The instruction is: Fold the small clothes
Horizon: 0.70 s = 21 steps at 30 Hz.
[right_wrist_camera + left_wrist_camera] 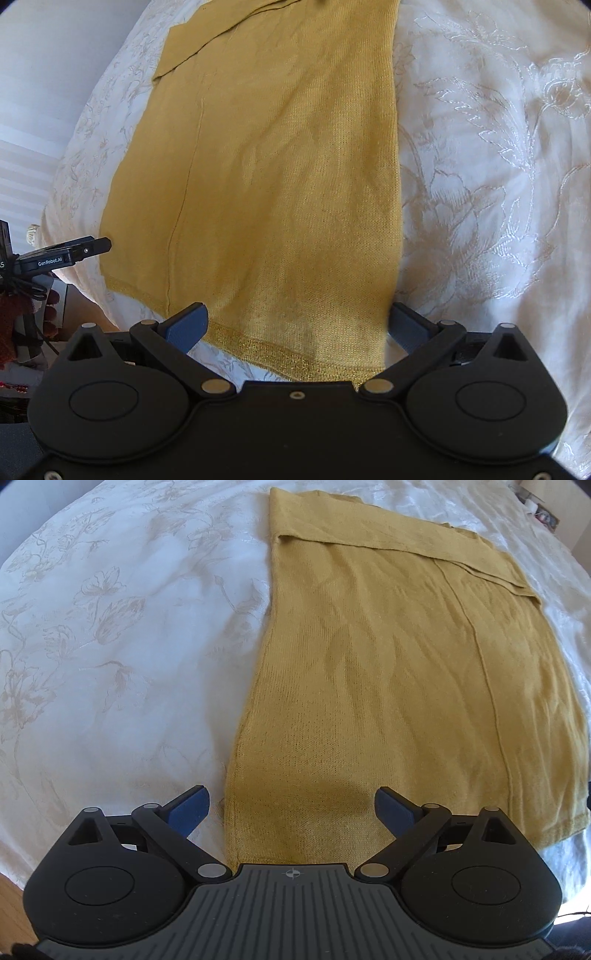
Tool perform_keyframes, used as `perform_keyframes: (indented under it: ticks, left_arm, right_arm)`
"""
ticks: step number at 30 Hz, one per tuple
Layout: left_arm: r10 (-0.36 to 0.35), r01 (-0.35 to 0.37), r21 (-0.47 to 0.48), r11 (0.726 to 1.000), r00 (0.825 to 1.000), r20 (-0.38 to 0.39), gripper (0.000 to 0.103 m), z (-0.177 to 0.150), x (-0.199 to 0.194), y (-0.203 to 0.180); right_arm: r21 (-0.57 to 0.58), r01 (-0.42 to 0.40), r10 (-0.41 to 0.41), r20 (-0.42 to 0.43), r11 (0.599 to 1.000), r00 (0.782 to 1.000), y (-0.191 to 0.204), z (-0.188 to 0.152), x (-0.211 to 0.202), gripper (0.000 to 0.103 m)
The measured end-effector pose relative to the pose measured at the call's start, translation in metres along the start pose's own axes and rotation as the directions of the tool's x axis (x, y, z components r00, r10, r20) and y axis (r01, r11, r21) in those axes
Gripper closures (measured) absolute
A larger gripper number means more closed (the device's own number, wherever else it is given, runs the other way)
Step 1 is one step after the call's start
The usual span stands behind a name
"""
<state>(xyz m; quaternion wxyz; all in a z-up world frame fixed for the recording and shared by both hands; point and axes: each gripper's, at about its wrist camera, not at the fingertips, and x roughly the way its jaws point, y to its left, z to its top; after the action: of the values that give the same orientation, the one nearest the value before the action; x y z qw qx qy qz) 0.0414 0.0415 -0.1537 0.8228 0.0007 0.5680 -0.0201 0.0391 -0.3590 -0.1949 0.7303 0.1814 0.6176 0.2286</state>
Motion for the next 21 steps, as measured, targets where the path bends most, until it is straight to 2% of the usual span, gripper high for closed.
perform_keyframes:
  ticks: [4,10,16,21]
  left_arm:
    - [-0.015,0.015,-0.001,1.0,1.0,-0.023,0.006,0.001,0.011,0.005]
    - [-0.097,0.097,-0.01,0.995,0.993,-0.06,0.0,0.001,0.03,0.011]
    - [-0.113,0.112,-0.017,0.994,0.991,-0.068,0.0,0.0,0.042,0.012]
    - [-0.095,0.094,-0.011,0.995,0.994,-0.051,0.0,-0.003,0.042,0.007]
  right_arm:
    - [0.01,0.011,-0.011,-0.005,1.0,1.0,0.0,0.004,0.007,0.0]
    - [0.038,0.009,-0.009,0.013,0.999,1.0,-0.001,0.004,0.009,0.0]
    - [0.065,-0.012,0.008,0.062,0.998,0.998,-0.01,-0.002,0.004,0.0]
    - [0.042,-0.026,0.021,0.119,0.999,0.993,-0.013,-0.012,0.0,0.0]
